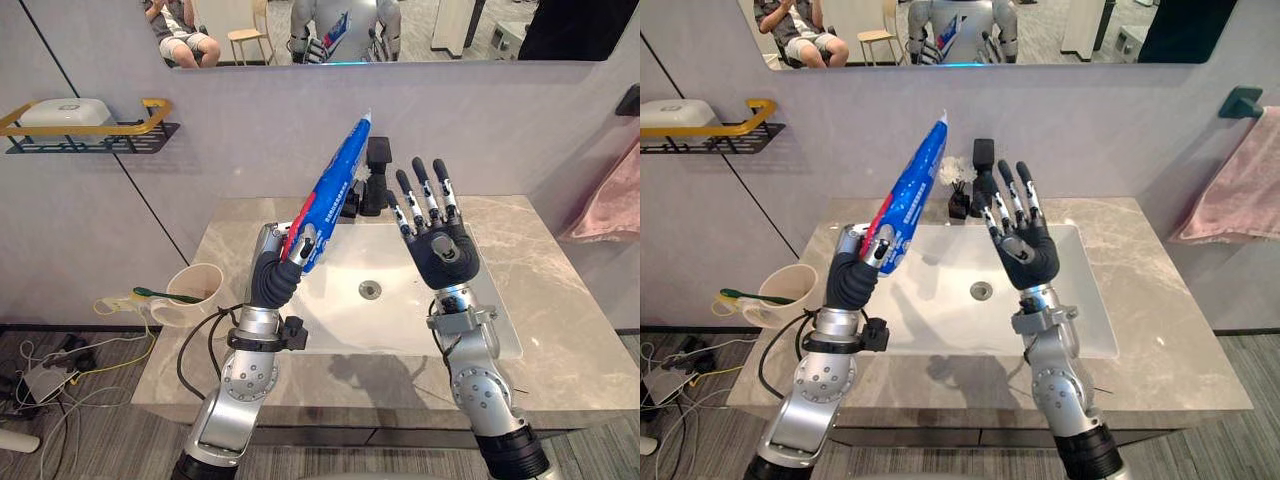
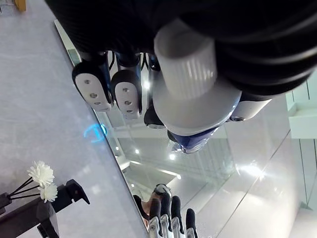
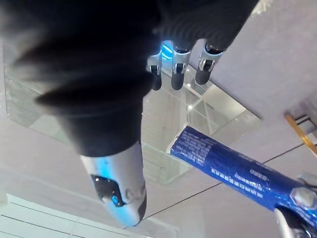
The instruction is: Organize washtable
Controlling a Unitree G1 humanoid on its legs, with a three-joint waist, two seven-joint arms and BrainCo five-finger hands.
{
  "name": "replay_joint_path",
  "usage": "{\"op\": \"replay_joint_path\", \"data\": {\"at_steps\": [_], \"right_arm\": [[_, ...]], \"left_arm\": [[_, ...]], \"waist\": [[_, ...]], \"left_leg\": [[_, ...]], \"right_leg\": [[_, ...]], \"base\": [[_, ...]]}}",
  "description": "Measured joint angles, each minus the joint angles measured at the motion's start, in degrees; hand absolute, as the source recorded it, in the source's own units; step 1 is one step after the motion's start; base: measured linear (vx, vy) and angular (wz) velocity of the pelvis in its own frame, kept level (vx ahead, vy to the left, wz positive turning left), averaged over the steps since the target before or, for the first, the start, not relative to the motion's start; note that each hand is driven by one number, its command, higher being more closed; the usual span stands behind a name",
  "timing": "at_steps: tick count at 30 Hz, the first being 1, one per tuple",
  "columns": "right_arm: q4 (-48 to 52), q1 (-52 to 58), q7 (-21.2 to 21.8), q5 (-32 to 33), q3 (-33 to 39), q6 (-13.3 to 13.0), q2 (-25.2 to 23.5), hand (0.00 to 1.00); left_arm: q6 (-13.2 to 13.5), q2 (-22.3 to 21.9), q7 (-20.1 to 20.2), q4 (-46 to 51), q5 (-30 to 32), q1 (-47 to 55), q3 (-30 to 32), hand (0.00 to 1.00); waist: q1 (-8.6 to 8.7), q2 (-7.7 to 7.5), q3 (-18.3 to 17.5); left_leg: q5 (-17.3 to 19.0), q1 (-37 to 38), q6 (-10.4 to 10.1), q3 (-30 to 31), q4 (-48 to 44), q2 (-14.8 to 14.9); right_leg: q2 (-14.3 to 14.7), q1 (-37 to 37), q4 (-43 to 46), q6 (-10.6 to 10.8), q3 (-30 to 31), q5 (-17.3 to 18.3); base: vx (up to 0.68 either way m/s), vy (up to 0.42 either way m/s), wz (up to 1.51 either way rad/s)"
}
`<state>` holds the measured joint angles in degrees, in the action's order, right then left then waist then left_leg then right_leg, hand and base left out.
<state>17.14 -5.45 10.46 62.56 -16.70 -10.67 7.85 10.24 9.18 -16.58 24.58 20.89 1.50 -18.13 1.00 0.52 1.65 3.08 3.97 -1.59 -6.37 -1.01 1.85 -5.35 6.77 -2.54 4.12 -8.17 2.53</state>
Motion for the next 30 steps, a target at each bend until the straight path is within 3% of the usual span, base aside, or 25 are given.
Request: {"op": "replay_joint_path", "data": {"at_steps": [30], "right_arm": [[-7.55,-2.71,-0.59,7.19,-5.20,-0.11,-3.14,0.00]], "left_arm": [[-0.51,-0.01,0.22,-4.28,-0.01,-0.40,-5.70,1.00]], "waist": [[-0.29,-0.78,0.07]], "left_leg": [[-2.09,0.57,-0.20,1.09,2.85,-0.03]], "right_leg": [[0.24,0.18,-0.79,-0.01,-1.24,-0.57]], "base": [[-0.01,-0.006,0.02]]}}
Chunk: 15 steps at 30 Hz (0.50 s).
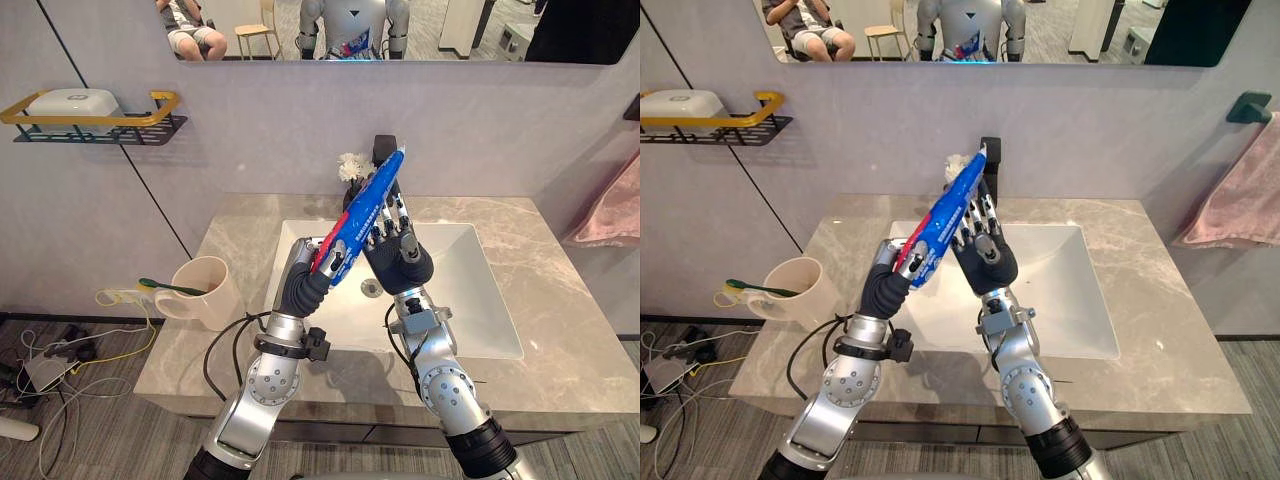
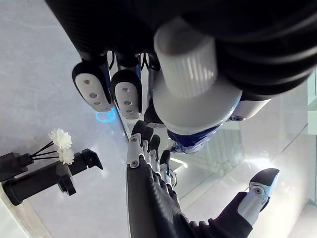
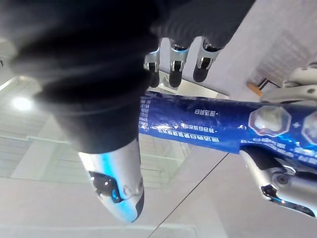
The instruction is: Organize washtable
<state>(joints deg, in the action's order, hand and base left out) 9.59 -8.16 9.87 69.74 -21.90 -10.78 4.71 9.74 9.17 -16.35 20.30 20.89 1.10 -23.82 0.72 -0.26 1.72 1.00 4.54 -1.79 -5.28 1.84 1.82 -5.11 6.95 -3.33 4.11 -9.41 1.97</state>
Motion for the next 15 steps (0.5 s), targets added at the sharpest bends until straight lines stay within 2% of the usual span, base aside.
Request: {"op": "replay_joint_path", "data": {"at_steps": [12,13,15], "right_arm": [[-1.57,-1.67,-0.66,-0.02,-0.90,0.01,-0.42,0.00],[-1.57,-1.67,-1.05,-0.02,-0.89,0.01,-0.41,1.00],[-1.57,-1.68,-1.13,-0.02,-0.90,0.01,-0.41,1.00]], "left_arm": [[0.00,0.11,0.80,-0.22,-0.04,0.00,-2.01,1.00],[0.00,0.12,1.34,-0.35,-0.04,0.00,-2.38,1.00],[0.00,0.15,1.47,-1.05,-0.04,0.00,-3.14,1.00]], "waist": [[-0.02,-0.17,-0.12],[-0.04,-0.17,-0.13],[-0.04,-0.19,-0.15]], "left_leg": [[0.00,0.03,0.00,-0.02,0.00,0.01],[0.00,0.03,0.00,-0.03,0.00,0.01],[-0.01,0.03,0.00,-0.03,0.00,0.02]], "right_leg": [[0.01,0.00,0.00,0.00,0.03,-0.01],[0.01,0.00,0.00,0.00,0.03,-0.01],[0.01,0.00,0.01,0.00,0.04,-0.01]], "base": [[0.00,0.000,0.00],[0.00,0.000,0.00],[0.00,0.000,0.00]]}}
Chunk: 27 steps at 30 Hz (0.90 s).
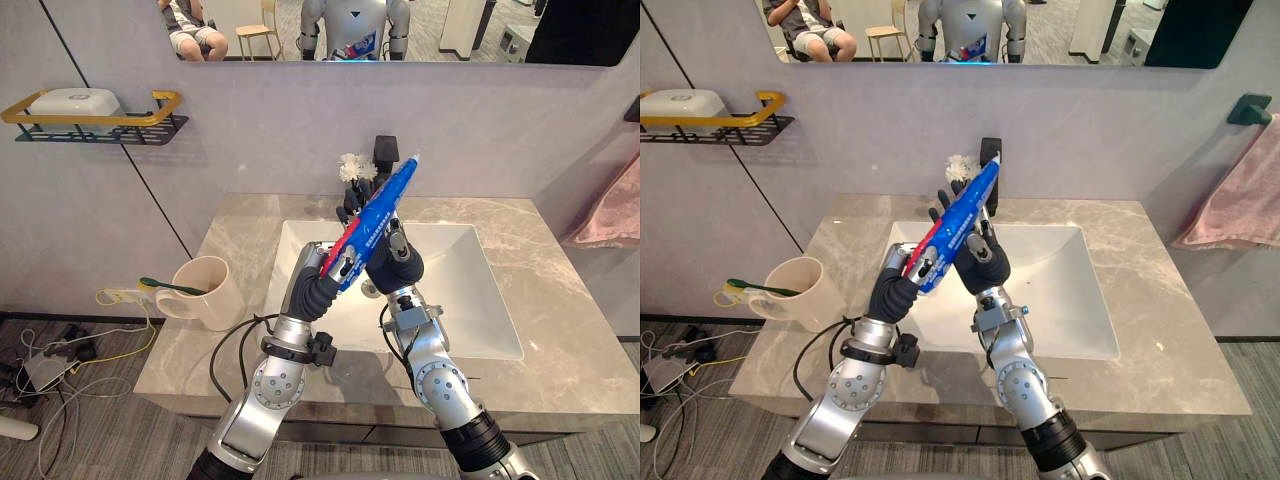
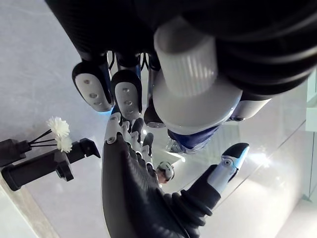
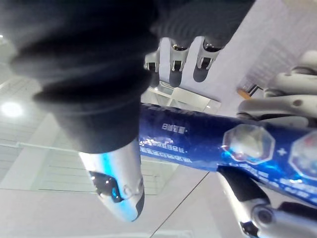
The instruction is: Organize washtable
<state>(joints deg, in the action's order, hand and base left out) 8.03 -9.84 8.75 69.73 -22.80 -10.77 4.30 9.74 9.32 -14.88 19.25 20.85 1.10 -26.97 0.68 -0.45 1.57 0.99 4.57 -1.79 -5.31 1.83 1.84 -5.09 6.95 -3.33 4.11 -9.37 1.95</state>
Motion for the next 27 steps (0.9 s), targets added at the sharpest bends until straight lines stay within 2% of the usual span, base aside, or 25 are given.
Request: {"op": "replay_joint_path", "data": {"at_steps": [17,23,24,27], "right_arm": [[0.00,-1.58,-0.09,0.01,-0.01,0.18,0.04,1.00],[-0.01,-1.58,-0.10,-0.07,-0.01,1.16,0.07,1.00],[-0.01,-1.58,-0.09,-0.10,-0.01,1.23,0.06,1.00],[-0.01,-1.58,-0.09,-0.59,0.08,1.25,0.14,1.00]], "left_arm": [[0.24,-0.17,2.25,-3.92,-0.59,0.14,-0.98,1.00],[0.34,-0.19,2.26,-4.13,-0.57,0.79,-0.54,1.00],[0.54,-0.18,2.26,-4.13,-0.56,0.97,-0.36,0.00],[0.79,-0.19,2.25,-4.12,-0.56,2.14,0.05,0.00]], "waist": [[-0.01,-0.11,-0.27],[0.02,-0.09,-0.28],[0.01,-0.09,-0.28],[0.01,-0.08,-0.28]], "left_leg": [[-0.01,0.06,0.01,-0.07,0.00,0.00],[-0.01,0.06,0.01,-0.08,0.00,0.01],[-0.01,0.06,0.01,-0.07,0.00,0.01],[-0.01,0.06,0.01,-0.07,0.00,0.00]], "right_leg": [[0.00,0.01,0.01,0.01,0.10,-0.03],[0.01,0.00,0.01,0.01,0.12,-0.03],[0.01,0.00,0.01,0.01,0.12,-0.03],[0.00,0.00,0.01,0.01,0.11,-0.03]], "base": [[0.00,0.000,0.00],[0.00,0.000,0.00],[0.00,0.000,0.00],[0.00,0.000,0.00]]}}
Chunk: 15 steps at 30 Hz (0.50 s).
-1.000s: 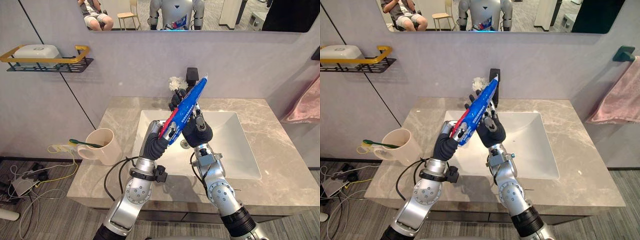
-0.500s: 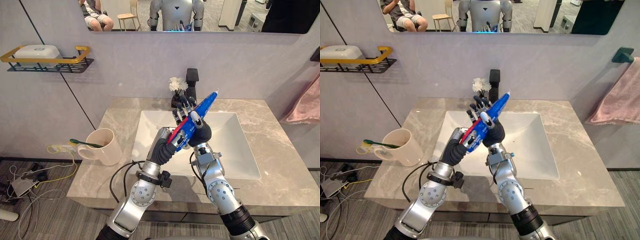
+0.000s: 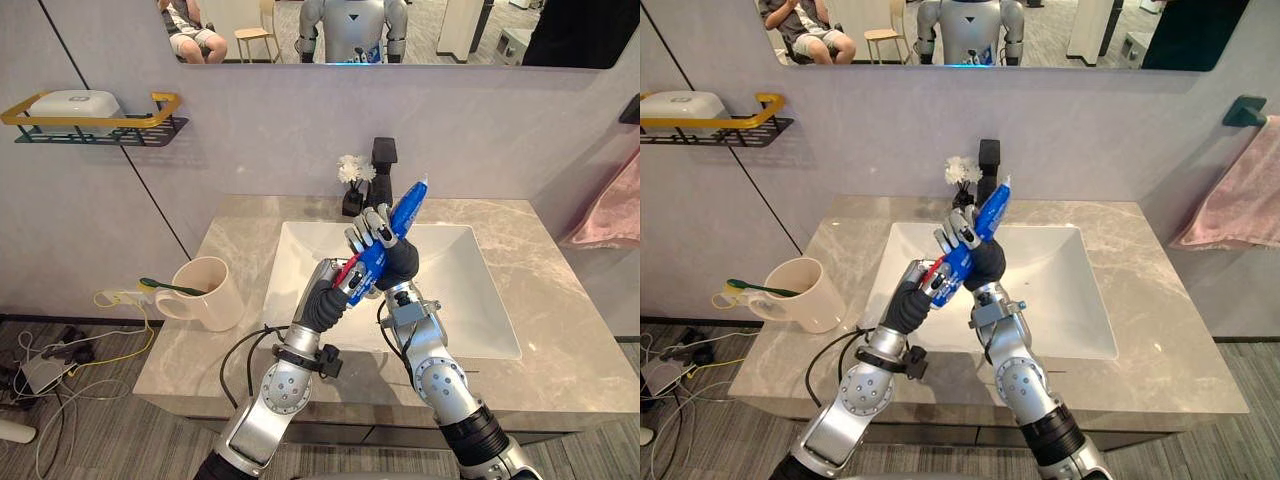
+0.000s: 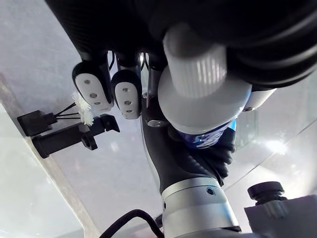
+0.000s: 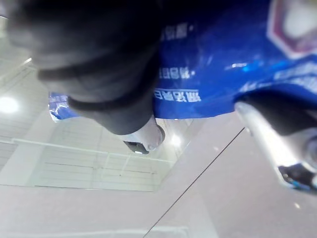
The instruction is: Organize washtable
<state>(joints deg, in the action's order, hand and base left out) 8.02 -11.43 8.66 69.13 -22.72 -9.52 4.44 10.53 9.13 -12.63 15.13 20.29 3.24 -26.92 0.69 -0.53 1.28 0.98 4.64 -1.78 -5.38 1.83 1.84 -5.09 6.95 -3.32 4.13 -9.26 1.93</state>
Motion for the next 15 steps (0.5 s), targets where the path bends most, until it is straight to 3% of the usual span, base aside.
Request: {"op": "replay_joint_path", "data": {"at_steps": [8,15], "right_arm": [[0.01,0.00,0.00,-1.90,2.23,-0.04,0.38,1.00],[0.21,0.01,0.03,-3.60,5.42,-0.32,0.48,1.00]], "left_arm": [[0.03,0.09,-0.33,0.18,0.05,0.79,1.36,0.00],[0.03,0.11,-3.22,7.47,0.13,2.53,8.47,0.00]], "waist": [[-0.02,0.24,-0.22],[0.03,0.31,-0.24]], "left_leg": [[0.00,0.16,0.00,0.00,0.00,0.01],[0.00,0.76,0.00,0.05,0.01,0.00]], "right_leg": [[0.01,0.16,0.00,0.00,-0.02,0.00],[0.01,0.94,-0.24,0.00,-0.09,0.00]], "base": [[0.00,0.000,0.00],[0.00,0.000,0.00]]}}
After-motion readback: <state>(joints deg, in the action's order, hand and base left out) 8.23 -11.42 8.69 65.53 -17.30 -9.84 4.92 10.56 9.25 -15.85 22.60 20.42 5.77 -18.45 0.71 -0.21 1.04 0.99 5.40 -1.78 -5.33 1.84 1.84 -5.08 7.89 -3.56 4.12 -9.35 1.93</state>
